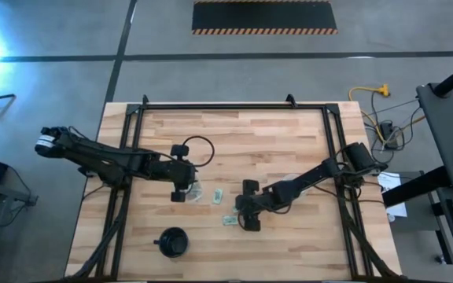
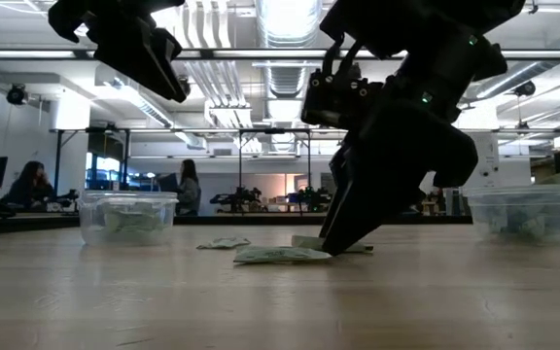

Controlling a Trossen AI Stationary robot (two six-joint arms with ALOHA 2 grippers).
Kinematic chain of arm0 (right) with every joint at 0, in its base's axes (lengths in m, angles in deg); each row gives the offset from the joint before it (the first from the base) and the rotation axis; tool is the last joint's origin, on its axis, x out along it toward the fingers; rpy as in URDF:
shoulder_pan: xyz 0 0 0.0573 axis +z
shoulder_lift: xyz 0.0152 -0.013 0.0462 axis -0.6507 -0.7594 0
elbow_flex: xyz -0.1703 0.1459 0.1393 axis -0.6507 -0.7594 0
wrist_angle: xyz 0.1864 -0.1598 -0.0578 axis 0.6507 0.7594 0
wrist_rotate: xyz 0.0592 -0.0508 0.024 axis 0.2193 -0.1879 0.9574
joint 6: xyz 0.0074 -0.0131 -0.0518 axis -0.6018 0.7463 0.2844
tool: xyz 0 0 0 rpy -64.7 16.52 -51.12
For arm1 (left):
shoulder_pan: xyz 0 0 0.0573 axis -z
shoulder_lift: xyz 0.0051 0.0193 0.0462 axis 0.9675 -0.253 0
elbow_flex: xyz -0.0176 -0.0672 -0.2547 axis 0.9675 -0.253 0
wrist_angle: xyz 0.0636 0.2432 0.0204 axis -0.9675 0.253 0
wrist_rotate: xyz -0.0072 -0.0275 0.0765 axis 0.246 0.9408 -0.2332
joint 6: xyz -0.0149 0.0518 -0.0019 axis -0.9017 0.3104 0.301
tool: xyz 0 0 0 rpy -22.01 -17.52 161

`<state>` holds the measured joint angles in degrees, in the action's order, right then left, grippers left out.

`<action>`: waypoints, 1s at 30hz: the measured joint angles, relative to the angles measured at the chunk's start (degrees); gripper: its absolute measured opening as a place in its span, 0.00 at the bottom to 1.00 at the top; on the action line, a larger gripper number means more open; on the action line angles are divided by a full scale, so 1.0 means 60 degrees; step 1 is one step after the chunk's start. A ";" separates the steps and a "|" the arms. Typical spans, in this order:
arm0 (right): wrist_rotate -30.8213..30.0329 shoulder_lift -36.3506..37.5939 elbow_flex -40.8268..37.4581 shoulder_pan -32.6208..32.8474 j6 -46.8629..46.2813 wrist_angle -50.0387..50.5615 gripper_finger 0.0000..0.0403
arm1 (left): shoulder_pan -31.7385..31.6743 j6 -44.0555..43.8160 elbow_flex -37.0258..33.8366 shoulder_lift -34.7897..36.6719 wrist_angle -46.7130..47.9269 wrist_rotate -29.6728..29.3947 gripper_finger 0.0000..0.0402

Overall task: Pick and place Stevia / Truvia into bins
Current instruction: Put the stevia packet into the round transparent container

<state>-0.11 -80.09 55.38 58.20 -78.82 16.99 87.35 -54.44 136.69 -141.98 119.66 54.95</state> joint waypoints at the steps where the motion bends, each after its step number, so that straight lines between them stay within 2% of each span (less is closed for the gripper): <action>1: 0.0000 0.0010 0.0024 0.0000 0.0004 0.0073 0.48 | 0.0000 -0.0015 0.0000 0.0000 -0.0005 -0.0001 0.33; 17: -0.0096 0.0416 0.0015 -0.0003 0.0469 0.0831 0.05 | 0.0007 -0.0109 -0.0098 -0.0015 -0.0013 0.0000 0.33; 23: -0.0185 0.0577 0.0013 -0.0009 0.0397 0.1125 0.02 | 0.0007 -0.0102 -0.0113 -0.0015 -0.0016 0.0003 0.33; 30: -0.0345 0.0966 0.0053 -0.0011 0.0035 0.2293 0.02 | 0.0000 -0.0095 -0.0117 -0.0018 -0.0017 0.0000 0.33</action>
<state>-2.18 -74.29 55.70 58.13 -78.61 30.75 87.35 -55.01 135.99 -142.09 119.56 54.95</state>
